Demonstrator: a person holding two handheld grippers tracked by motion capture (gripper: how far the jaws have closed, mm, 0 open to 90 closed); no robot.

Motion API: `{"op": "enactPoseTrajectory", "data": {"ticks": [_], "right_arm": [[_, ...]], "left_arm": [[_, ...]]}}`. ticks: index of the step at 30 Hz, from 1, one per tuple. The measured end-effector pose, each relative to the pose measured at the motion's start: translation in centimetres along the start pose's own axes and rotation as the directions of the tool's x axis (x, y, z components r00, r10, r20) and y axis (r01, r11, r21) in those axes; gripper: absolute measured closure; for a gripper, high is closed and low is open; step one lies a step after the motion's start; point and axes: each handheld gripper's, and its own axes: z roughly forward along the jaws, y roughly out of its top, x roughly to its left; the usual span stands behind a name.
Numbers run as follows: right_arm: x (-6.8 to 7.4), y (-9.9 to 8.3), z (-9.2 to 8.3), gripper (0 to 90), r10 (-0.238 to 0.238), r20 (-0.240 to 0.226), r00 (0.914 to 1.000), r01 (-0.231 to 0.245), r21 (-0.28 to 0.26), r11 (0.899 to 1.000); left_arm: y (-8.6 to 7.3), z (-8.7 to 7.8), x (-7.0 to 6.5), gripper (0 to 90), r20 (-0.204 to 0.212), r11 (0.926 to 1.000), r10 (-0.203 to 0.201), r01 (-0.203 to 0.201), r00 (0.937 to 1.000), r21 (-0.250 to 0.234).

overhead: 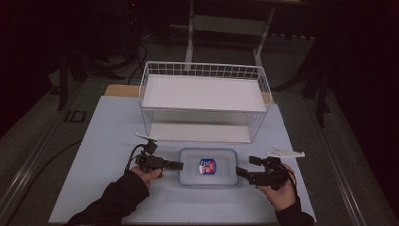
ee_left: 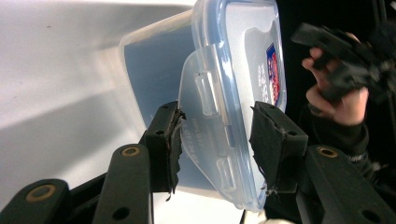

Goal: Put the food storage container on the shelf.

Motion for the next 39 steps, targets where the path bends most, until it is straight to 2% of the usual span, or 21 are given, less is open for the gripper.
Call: {"op": "enactPoseTrajectory", "data": {"ticks": [3,4,10,14,16,17,20,22,29,32,34,35,39], "right_arm": [[-1.3,-0.1,0.4,20.6,0.082,-0.044,0.9957,-0.081,0.028,0.996],[-1.7,-0.2,0.6,21.9,0.119,-0.069,0.9905,-0.117,0.042,0.992],[-2.7,-0.9,1.8,27.6,0.214,-0.123,0.9691,-0.201,0.11,0.973],[-3.2,-1.3,2.3,34.0,0.257,-0.147,0.9552,-0.238,0.133,0.962],[-3.2,-1.5,2.4,35.4,0.252,-0.144,0.957,-0.231,0.143,0.962],[-3.2,-1.5,2.4,38.0,0.256,-0.155,0.9543,-0.233,0.148,0.961],[-3.2,-1.5,2.5,44.4,0.276,-0.185,0.9433,-0.249,0.156,0.956],[-3.1,-1.5,2.5,48.9,0.292,-0.211,0.9328,-0.26,0.165,0.951],[-2.9,-1.7,2.4,50.3,0.296,-0.207,0.9325,-0.267,0.157,0.951],[-2.7,-1.8,2.2,51.2,0.308,-0.203,0.9294,-0.28,0.157,0.947],[-2.5,-1.7,2.0,51.7,0.301,-0.198,0.9329,-0.272,0.161,0.949],[-2.5,-1.7,1.9,51.8,0.299,-0.198,0.9337,-0.27,0.161,0.949],[-2.6,-1.4,1.7,51.8,0.287,-0.198,0.9373,-0.262,0.142,0.955]], "left_arm": [[-0.4,-0.2,-0.4,55.8,0.004,0.9992,0.041,-0.041,0.9992,-0.005],[-0.5,-0.2,-0.4,56.2,0.008,0.9988,0.048,-0.048,0.9988,-0.007],[-0.8,-0.3,-0.8,56.7,-0.002,0.9967,0.081,-0.081,0.9967,-0.008],[-1.0,-0.4,-1.0,57.1,-0.007,0.9951,0.098,-0.098,0.9952,-0.011],[-1.1,-0.4,-1.2,57.1,-0.012,0.9938,0.111,-0.111,0.9937,-0.01],[-1.2,-0.4,-1.3,57.1,-0.013,0.9933,0.115,-0.115,0.9933,-0.011],[-1.3,-0.4,-1.3,57.6,-0.007,0.9933,0.114,-0.114,0.9934,-0.013],[-1.4,-0.4,-1.4,57.6,-0.011,0.9929,0.119,-0.119,0.9929,-0.012],[-1.6,-0.4,-1.6,57.7,-0.019,0.9919,0.125,-0.126,0.9919,-0.019],[-1.7,-0.4,-1.8,57.7,-0.026,0.9919,0.125,-0.125,0.9919,-0.022],[-1.8,-0.4,-2.2,57.7,-0.038,0.9909,0.132,-0.133,0.9906,-0.023],[-1.8,-0.4,-2.3,57.7,-0.044,0.9882,0.151,-0.152,0.9875,-0.016],[-1.4,-0.5,-2.8,57.6,-0.06,0.9846,0.167,-0.17,0.9841,-0.043]]}}
